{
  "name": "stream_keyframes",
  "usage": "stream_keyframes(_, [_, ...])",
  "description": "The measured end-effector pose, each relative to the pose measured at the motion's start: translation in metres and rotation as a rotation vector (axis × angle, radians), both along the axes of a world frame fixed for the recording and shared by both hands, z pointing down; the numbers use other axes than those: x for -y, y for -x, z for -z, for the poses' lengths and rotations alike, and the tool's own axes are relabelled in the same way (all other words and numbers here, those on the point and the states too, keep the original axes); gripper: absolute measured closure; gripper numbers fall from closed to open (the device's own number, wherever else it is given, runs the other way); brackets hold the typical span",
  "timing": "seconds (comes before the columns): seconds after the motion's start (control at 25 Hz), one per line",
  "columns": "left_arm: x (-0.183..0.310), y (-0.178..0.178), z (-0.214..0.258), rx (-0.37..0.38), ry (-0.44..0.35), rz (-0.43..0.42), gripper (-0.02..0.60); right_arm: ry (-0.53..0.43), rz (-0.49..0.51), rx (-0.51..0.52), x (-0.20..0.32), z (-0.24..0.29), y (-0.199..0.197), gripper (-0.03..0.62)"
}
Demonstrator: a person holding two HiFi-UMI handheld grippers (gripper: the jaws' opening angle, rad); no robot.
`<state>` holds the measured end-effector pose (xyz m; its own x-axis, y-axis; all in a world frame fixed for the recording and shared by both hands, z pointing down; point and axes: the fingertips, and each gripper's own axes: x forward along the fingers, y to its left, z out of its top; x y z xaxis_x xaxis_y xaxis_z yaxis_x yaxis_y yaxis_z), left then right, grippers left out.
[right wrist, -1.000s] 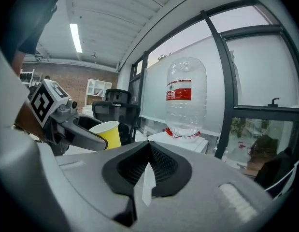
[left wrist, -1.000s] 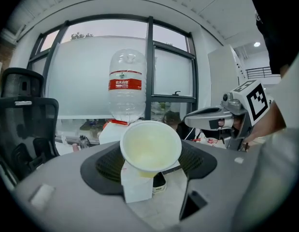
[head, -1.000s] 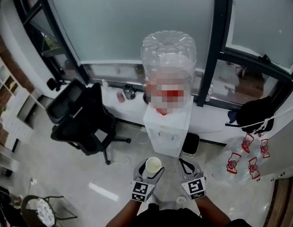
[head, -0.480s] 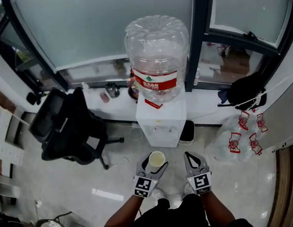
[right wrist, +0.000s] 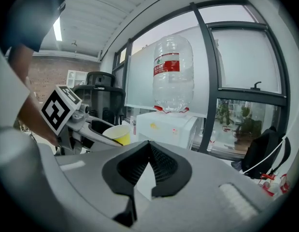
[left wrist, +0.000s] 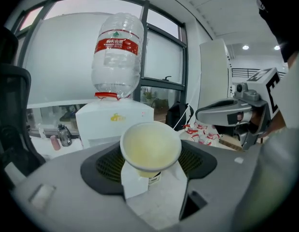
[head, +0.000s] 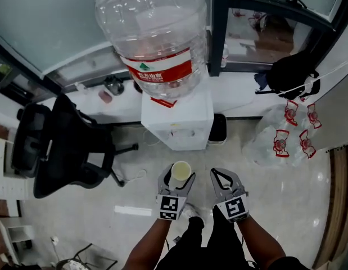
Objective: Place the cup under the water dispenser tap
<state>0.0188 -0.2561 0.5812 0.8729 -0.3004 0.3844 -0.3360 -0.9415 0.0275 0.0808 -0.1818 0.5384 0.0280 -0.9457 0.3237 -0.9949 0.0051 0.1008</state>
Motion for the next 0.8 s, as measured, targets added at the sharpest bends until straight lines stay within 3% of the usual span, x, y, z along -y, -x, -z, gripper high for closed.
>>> stream_keyframes(0.8, [0.061, -0.076, -0.209, 0.081, 0.043, 0.103, 0.219, 0.083, 0.067, 0.042, 0.028, -0.180, -0.048, 0.591])
